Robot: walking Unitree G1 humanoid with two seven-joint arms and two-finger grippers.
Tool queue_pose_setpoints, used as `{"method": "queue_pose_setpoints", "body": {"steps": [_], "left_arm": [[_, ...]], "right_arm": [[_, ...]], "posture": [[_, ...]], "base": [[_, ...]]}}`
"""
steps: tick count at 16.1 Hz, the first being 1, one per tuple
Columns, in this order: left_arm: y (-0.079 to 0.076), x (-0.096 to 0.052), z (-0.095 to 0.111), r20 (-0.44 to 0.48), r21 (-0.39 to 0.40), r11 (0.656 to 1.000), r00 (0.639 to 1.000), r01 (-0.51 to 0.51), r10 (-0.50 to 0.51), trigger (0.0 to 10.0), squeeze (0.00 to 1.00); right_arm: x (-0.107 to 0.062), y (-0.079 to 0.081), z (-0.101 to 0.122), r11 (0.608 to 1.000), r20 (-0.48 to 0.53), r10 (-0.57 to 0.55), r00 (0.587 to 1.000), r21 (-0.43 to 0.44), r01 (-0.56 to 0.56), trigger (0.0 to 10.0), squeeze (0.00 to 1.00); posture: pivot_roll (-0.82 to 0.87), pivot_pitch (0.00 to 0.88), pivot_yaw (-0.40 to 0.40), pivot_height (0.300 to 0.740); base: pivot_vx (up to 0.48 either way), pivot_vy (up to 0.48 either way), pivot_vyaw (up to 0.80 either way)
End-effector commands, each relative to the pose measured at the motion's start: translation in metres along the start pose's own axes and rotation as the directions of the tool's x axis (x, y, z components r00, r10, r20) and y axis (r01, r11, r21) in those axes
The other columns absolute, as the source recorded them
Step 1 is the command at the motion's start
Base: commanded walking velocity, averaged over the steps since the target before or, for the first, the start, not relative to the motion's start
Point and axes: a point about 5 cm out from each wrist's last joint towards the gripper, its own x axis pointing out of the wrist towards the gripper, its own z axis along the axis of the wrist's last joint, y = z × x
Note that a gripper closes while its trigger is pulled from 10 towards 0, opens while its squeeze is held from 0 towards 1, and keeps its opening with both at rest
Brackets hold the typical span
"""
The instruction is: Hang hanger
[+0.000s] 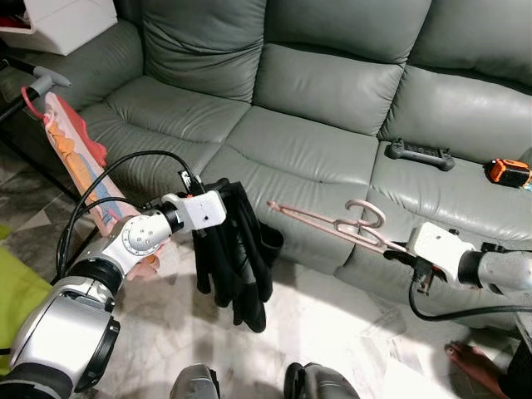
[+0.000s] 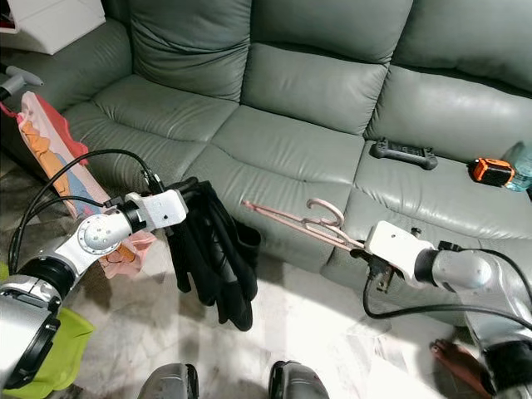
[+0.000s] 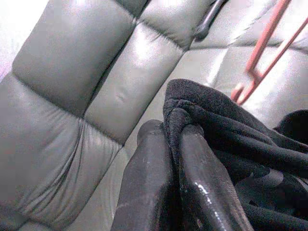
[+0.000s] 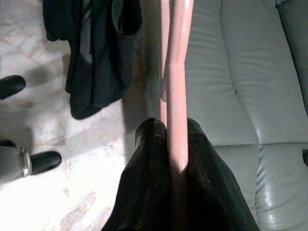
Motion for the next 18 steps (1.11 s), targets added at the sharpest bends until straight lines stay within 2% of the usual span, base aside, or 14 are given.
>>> {"method": "queue_pose_setpoints", "body": {"steps": [1, 7, 13, 18], "left_arm": [[0.004, 0.003, 0.008, 0.061, 0.013, 1.0, 0.998, -0.012, 0.011, 10.0, 0.0], [0.0, 0.007, 0.015, 0.1, 0.012, 1.0, 0.995, -0.005, 0.003, 10.0, 0.0], [-0.003, 0.004, 0.003, 0.008, 0.025, 1.0, 1.0, 0.0, 0.0, 10.0, 0.0], [0.002, 0.001, -0.005, -0.065, 0.047, 0.999, 0.997, -0.028, 0.031, 10.0, 0.0]], "right_arm": [[0.004, 0.002, 0.001, 1.0, 0.01, 0.023, 1.0, -0.014, -0.023, 10.0, 0.0], [0.022, 0.013, 0.02, 0.992, 0.103, 0.128, 0.986, -0.01, -0.128, 10.0, 0.0], [0.017, 0.016, 0.027, 0.987, 0.12, 0.159, 0.98, -0.016, -0.159, 10.0, 0.0], [0.014, 0.018, 0.034, 0.982, 0.13, 0.187, 0.974, -0.009, -0.188, 10.0, 0.0]], "posture": [[-0.1, 0.096, 0.032, 0.74], [-0.09, 0.099, 0.033, 0.74], [-0.09, 0.104, 0.033, 0.74], [-0.1, 0.106, 0.036, 0.74]], "base": [[0.0, 0.0, 0.0], [0.0, 0.0, 0.0], [0.0, 0.0, 0.0], [0.0, 0.0, 0.0]]}}
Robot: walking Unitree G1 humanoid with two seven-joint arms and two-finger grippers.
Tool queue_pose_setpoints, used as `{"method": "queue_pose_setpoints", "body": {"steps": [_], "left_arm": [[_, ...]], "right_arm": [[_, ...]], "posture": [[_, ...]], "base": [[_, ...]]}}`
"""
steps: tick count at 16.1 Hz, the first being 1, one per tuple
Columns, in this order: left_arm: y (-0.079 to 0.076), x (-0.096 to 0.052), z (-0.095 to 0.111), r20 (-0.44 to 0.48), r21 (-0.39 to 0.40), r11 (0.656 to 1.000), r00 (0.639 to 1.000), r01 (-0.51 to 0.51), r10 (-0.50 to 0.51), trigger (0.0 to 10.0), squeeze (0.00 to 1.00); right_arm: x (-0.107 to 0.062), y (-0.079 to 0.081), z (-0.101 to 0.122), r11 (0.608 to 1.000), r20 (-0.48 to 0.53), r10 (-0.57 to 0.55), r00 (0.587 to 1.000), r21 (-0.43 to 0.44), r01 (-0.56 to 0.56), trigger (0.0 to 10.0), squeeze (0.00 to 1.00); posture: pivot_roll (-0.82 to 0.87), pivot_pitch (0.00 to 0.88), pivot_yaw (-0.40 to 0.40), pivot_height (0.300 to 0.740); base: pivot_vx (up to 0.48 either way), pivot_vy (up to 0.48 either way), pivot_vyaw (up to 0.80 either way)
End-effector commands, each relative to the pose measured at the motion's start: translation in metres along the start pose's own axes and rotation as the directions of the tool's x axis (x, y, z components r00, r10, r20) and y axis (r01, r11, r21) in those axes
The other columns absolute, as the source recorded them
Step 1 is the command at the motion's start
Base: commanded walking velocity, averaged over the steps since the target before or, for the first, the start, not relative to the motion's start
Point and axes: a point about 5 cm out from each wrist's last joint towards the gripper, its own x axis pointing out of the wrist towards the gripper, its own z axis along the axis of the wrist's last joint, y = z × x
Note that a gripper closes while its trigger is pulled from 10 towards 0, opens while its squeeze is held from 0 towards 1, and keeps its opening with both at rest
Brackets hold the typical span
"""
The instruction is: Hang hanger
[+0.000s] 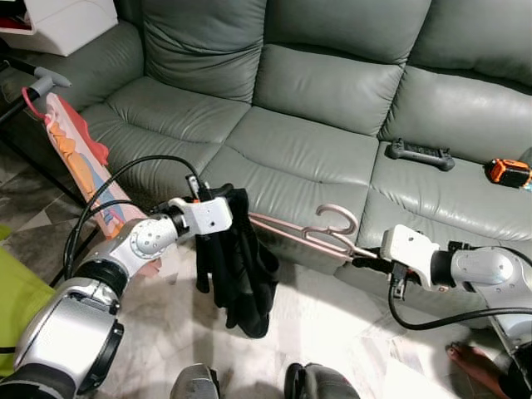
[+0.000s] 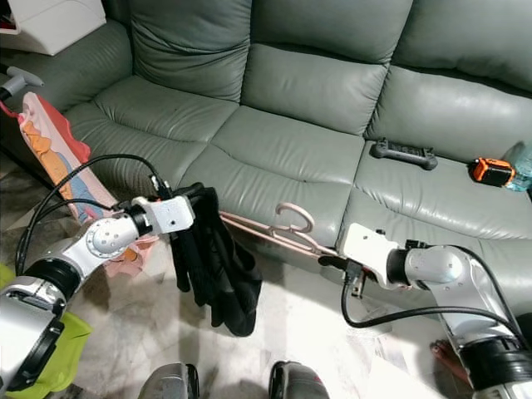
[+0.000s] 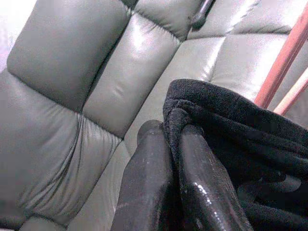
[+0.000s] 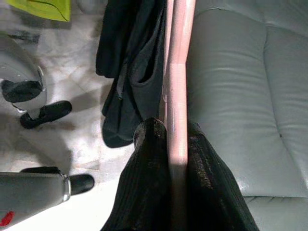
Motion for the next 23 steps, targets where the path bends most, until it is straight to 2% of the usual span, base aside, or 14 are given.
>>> {"method": "queue_pose_setpoints", "body": {"steps": [1, 4, 6, 9, 10, 17, 19, 21, 23], "left_arm": [[0.012, -0.001, -0.002, -0.021, 0.027, 0.999, 0.999, -0.038, 0.038, 10.0, 0.0], [0.017, -0.003, -0.007, -0.061, 0.045, 0.997, 0.996, -0.064, 0.066, 10.0, 0.0], [0.022, -0.003, -0.006, -0.052, 0.04, 0.995, 0.995, -0.087, 0.089, 10.0, 0.0], [0.024, -0.001, 0.004, 0.03, 0.017, 0.996, 0.996, -0.09, 0.089, 10.0, 0.0], [0.024, -0.002, 0.01, 0.089, 0.012, 0.996, 0.992, -0.086, 0.084, 10.0, 0.0], [0.021, -0.008, 0.02, 0.217, -0.008, 0.998, 0.974, -0.064, 0.064, 10.0, 0.0], [0.02, -0.004, 0.036, 0.314, -0.001, 0.998, 0.948, -0.06, 0.057, 10.0, 0.0], [0.018, -0.001, 0.053, 0.41, 0.017, 0.999, 0.911, -0.049, 0.038, 10.0, 0.0], [0.015, 0.001, 0.077, 0.52, 0.029, 0.998, 0.854, -0.048, 0.026, 10.0, 0.0]], "right_arm": [[-0.002, 0.002, 0.006, 1.0, 0.021, 0.025, 0.999, -0.009, -0.025, 10.0, 0.0], [-0.002, 0.006, 0.01, 0.998, 0.024, 0.055, 0.998, 0.012, -0.055, 10.0, 0.0], [-0.002, 0.009, 0.004, 0.997, 0.006, 0.062, 0.998, 0.038, -0.063, 10.0, 0.0], [-0.001, 0.009, -0.009, 0.996, -0.022, 0.028, 0.999, 0.087, -0.026, 10.0, 0.0], [-0.001, 0.007, -0.018, 0.995, -0.048, -0.002, 0.999, 0.1, 0.007, 10.0, 0.0], [-0.004, -0.004, -0.031, 0.983, -0.06, -0.097, 0.994, 0.154, 0.105, 10.0, 0.0], [0.001, -0.003, -0.038, 0.958, -0.04, -0.114, 0.993, 0.259, 0.121, 10.0, 0.0], [0.008, -0.004, -0.044, 0.915, -0.03, -0.139, 0.99, 0.378, 0.14, 10.0, 0.0], [0.016, -0.011, -0.048, 0.828, -0.025, -0.207, 0.978, 0.528, 0.189, 10.0, 0.0]], "posture": [[-0.1, 0.107, 0.037, 0.74], [-0.1, 0.107, 0.038, 0.74], [-0.1, 0.107, 0.037, 0.74], [-0.1, 0.108, 0.034, 0.74], [-0.09, 0.109, 0.033, 0.74], [-0.09, 0.109, 0.035, 0.74], [-0.08, 0.108, 0.034, 0.74], [-0.08, 0.107, 0.033, 0.74], [-0.07, 0.105, 0.029, 0.74]], "base": [[0.0, 0.0, 0.0], [0.0, 0.0, 0.0], [0.0, 0.0, 0.0], [0.0, 0.0, 0.0], [0.0, 0.0, 0.0], [0.0, 0.0, 0.0], [0.0, 0.0, 0.0], [0.0, 0.0, 0.0], [0.0, 0.0, 0.0]]}}
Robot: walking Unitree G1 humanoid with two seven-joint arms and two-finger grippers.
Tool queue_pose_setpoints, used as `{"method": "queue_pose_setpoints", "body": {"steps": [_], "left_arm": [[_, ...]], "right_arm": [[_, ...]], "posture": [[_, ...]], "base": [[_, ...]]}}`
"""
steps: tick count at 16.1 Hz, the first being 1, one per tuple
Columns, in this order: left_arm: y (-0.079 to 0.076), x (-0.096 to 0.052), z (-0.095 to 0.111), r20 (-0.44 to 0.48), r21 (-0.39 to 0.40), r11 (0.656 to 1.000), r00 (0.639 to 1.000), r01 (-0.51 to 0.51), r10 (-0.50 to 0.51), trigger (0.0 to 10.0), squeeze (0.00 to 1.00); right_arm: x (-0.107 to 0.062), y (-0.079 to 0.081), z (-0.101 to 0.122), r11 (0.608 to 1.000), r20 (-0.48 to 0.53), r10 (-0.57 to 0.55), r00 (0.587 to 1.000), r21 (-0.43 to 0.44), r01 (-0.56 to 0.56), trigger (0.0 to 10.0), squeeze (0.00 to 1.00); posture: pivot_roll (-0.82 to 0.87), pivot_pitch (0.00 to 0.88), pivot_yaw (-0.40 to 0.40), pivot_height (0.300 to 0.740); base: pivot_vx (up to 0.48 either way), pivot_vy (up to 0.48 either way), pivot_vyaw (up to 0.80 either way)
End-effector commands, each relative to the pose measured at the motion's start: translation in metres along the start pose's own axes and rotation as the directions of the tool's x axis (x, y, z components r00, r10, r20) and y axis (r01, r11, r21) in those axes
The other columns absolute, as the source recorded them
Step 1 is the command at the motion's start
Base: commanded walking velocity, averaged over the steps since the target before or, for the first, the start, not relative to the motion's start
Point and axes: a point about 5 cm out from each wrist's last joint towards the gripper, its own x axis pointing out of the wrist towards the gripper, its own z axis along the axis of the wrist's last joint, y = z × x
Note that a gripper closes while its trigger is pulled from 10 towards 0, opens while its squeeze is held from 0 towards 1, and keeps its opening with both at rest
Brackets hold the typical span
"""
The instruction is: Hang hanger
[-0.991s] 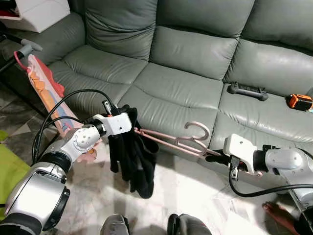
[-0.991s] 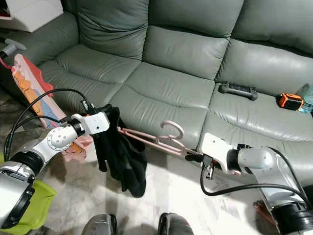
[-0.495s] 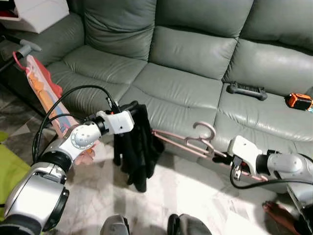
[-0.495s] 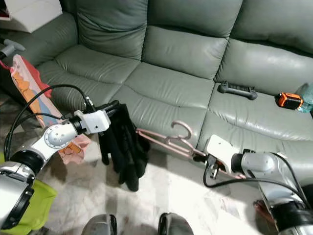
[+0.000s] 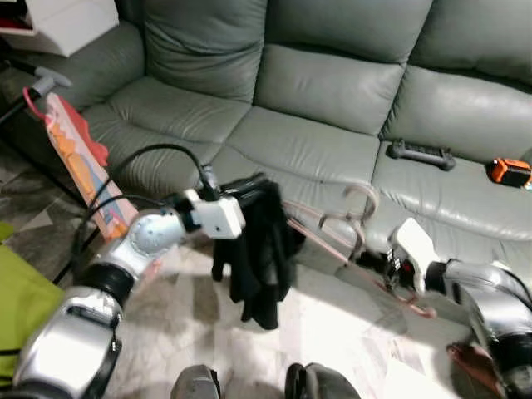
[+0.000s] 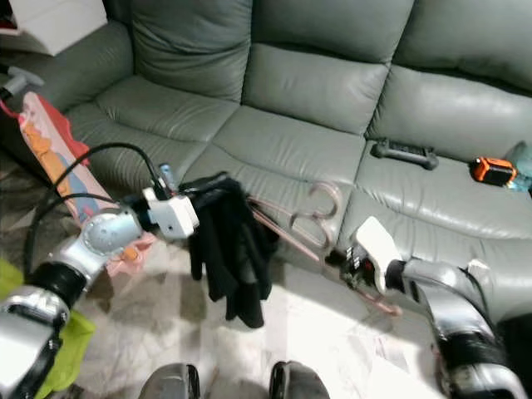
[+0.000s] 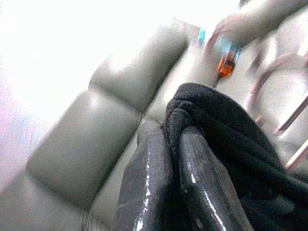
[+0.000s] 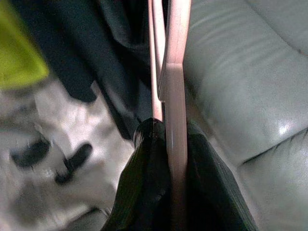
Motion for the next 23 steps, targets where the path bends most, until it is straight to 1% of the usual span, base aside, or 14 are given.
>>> {"method": "queue_pose_setpoints", "body": {"steps": [1, 3, 5, 7, 9, 10, 11, 12, 15, 16, 19, 20, 21, 23], "left_arm": [[0.007, 0.01, 0.016, 0.099, 0.022, 1.0, 0.995, -0.018, 0.015, 10.0, 0.0], [0.008, 0.019, 0.031, 0.167, 0.044, 0.999, 0.986, -0.01, 0.003, 10.0, 0.0], [0.006, 0.023, 0.041, 0.203, 0.029, 1.0, 0.979, -0.001, -0.005, 10.0, 0.0], [-0.001, 0.022, 0.046, 0.206, -0.013, 0.999, 0.978, 0.029, -0.026, 10.0, 0.0], [-0.019, 0.016, 0.041, 0.159, -0.079, 0.993, 0.984, 0.09, -0.077, 10.0, 0.0], [-0.025, 0.012, 0.038, 0.131, -0.103, 0.987, 0.986, 0.12, -0.107, 10.0, 0.0], [-0.039, 0.002, 0.027, 0.056, -0.156, 0.973, 0.986, 0.167, -0.16, 10.0, 0.0], [-0.047, -0.005, 0.021, 0.005, -0.201, 0.963, 0.983, 0.181, -0.184, 10.0, 0.0], [-0.053, -0.009, 0.016, -0.054, -0.241, 0.957, 0.982, 0.163, -0.18, 10.0, 0.0], [-0.055, -0.007, 0.014, -0.078, -0.238, 0.959, 0.982, 0.152, -0.175, 10.0, 0.0], [-0.059, -0.005, 0.01, -0.114, -0.228, 0.964, 0.979, 0.139, -0.168, 10.0, 0.0], [-0.061, -0.005, 0.009, -0.127, -0.233, 0.963, 0.977, 0.136, -0.169, 10.0, 0.0], [-0.064, -0.003, 0.009, -0.128, -0.253, 0.959, 0.978, 0.125, -0.161, 10.0, 0.0], [-0.066, -0.001, 0.009, -0.127, -0.275, 0.953, 0.978, 0.125, -0.165, 10.0, 0.0]], "right_arm": [[0.0, -0.007, 0.003, 0.996, 0.025, -0.047, 0.999, 0.077, 0.045, 10.0, 0.0], [0.006, -0.012, -0.001, 0.976, 0.014, -0.101, 0.995, 0.194, 0.097, 10.0, 0.0], [0.01, -0.023, 0.002, 0.91, 0.036, -0.227, 0.973, 0.363, 0.199, 10.0, 0.0], [0.011, -0.036, 0.018, 0.803, 0.11, -0.384, 0.917, 0.53, 0.272, 10.0, 0.0], [0.009, -0.052, 0.05, 0.693, 0.232, -0.542, 0.808, 0.667, 0.273, 10.0, 0.0], [0.009, -0.056, 0.064, 0.668, 0.28, -0.576, 0.768, 0.703, 0.244, 10.0, 0.0], [0.01, -0.059, 0.096, 0.654, 0.374, -0.612, 0.697, 0.735, 0.179, 10.0, 0.0], [0.011, -0.056, 0.125, 0.671, 0.467, -0.597, 0.653, 0.736, 0.087, 10.0, 0.0], [0.015, -0.042, 0.18, 0.704, 0.619, -0.537, 0.574, 0.703, -0.1, 10.0, 0.0], [0.023, -0.024, 0.203, 0.745, 0.694, -0.439, 0.571, 0.636, -0.201, 10.0, 0.0], [0.028, 0.012, 0.229, 0.81, 0.793, -0.239, 0.561, 0.481, -0.336, 10.0, 0.0], [0.024, 0.021, 0.236, 0.832, 0.821, -0.186, 0.54, 0.424, -0.357, 10.0, 0.0], [0.017, 0.022, 0.238, 0.889, 0.832, -0.174, 0.527, 0.363, -0.279, 10.0, 0.0], [0.014, 0.014, 0.234, 0.933, 0.814, -0.222, 0.538, 0.338, -0.126, 10.0, 0.0]], "posture": [[-0.06, 0.104, 0.028, 0.74], [-0.06, 0.102, 0.023, 0.74], [-0.06, 0.101, 0.022, 0.74], [-0.05, 0.1, 0.023, 0.74], [-0.05, 0.099, 0.026, 0.74], [-0.05, 0.098, 0.025, 0.74], [-0.05, 0.097, 0.025, 0.74], [-0.05, 0.096, 0.023, 0.74], [-0.04, 0.095, 0.011, 0.74], [-0.04, 0.098, 0.001, 0.74], [-0.05, 0.103, -0.009, 0.74], [-0.06, 0.108, -0.01, 0.74], [-0.07, 0.1, -0.008, 0.74], [-0.07, 0.097, -0.009, 0.74]], "base": [[0.0, 0.0, 0.0], [0.0, 0.0, 0.0], [0.0, 0.0, 0.0], [0.0, 0.0, 0.0], [0.0, 0.0, 0.0], [0.0, 0.0, 0.0], [0.0, 0.0, 0.0], [0.0, 0.0, 0.0], [0.0, 0.0, 0.0], [0.0, 0.0, 0.0], [0.0, 0.0, 0.0], [0.0, 0.0, 0.0], [0.0, 0.0, 0.0], [0.0, 0.0, 0.0]]}}
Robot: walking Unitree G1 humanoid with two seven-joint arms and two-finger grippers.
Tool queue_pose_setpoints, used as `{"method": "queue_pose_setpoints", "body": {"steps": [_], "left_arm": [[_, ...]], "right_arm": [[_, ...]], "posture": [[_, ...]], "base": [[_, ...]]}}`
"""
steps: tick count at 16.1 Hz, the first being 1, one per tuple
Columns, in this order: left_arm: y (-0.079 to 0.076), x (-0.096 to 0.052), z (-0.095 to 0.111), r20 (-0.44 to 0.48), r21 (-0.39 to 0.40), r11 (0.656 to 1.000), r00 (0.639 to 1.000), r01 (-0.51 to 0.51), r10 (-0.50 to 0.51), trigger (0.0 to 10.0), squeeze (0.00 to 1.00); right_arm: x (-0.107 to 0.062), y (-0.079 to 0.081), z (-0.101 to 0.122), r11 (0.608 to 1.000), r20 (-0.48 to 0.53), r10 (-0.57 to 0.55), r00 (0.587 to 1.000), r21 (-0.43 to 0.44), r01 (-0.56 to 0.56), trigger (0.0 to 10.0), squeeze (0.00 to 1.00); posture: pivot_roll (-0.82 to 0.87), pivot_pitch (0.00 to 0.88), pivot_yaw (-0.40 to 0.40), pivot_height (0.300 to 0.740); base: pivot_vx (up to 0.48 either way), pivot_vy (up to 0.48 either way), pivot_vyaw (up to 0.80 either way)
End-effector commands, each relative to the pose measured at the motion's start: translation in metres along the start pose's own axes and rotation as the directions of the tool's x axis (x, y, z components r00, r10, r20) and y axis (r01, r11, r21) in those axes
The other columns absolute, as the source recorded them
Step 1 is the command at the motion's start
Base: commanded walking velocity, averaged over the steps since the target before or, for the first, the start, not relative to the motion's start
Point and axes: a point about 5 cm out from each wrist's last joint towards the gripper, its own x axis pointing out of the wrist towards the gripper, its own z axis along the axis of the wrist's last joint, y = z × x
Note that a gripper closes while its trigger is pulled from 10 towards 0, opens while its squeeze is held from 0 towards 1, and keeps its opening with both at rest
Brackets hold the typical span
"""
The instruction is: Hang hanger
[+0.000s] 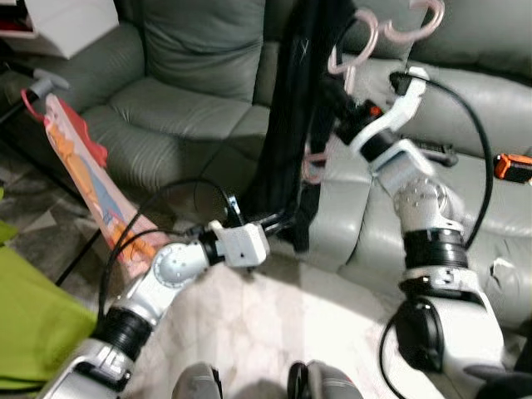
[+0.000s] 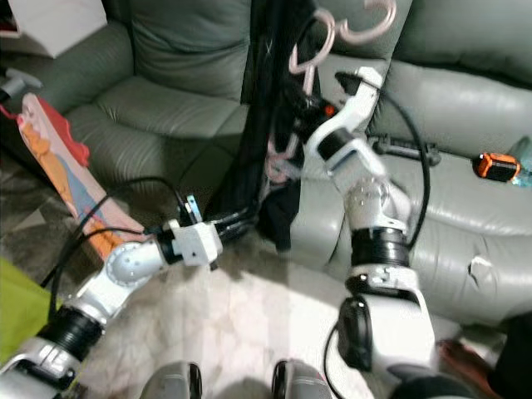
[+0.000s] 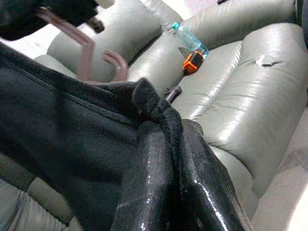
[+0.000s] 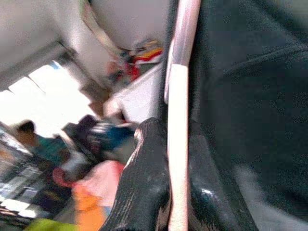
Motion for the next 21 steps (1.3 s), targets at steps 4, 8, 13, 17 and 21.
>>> {"method": "queue_pose_setpoints", "body": {"steps": [4, 8, 13, 17, 21], "left_arm": [[-0.018, -0.005, -0.01, -0.05, -0.069, 0.994, 0.994, 0.089, -0.093, 10.0, 1.0], [-0.018, -0.005, -0.011, -0.051, -0.075, 0.993, 0.995, 0.086, -0.09, 10.0, 1.0], [0.024, -0.02, -0.026, -0.156, -0.043, 0.994, 0.983, -0.102, 0.094, 10.0, 1.0], [0.089, -0.033, -0.024, -0.161, -0.152, 0.857, 0.868, -0.493, 0.47, 10.0, 1.0], [0.083, -0.041, -0.03, -0.198, -0.148, 0.837, 0.845, -0.527, 0.496, 10.0, 1.0]], "right_arm": [[-0.001, 0.012, 0.024, 0.928, 0.086, 0.063, 0.994, -0.372, -0.026, 10.0, 0.0], [-0.001, 0.013, 0.023, 0.923, 0.083, 0.073, 0.994, -0.384, -0.035, 10.0, 0.0], [-0.015, 0.047, -0.029, 0.855, -0.139, 0.327, 0.935, -0.377, -0.355, 10.0, 0.0], [-0.057, 0.052, -0.059, 0.817, -0.312, 0.424, 0.85, -0.274, -0.508, 10.0, 0.0], [-0.077, 0.04, -0.067, 0.816, -0.391, 0.375, 0.84, -0.291, -0.5, 10.0, 0.0]], "posture": [[-0.07, 0.095, -0.01, 0.74], [-0.07, 0.095, -0.01, 0.74], [-0.07, 0.096, -0.017, 0.74], [-0.07, 0.1, -0.012, 0.74], [-0.07, 0.101, -0.007, 0.74]], "base": [[0.0, 0.0, 0.0], [0.0, 0.0, 0.0], [0.0, 0.0, 0.0], [0.0, 0.0, 0.0], [0.0, 0.0, 0.0]]}}
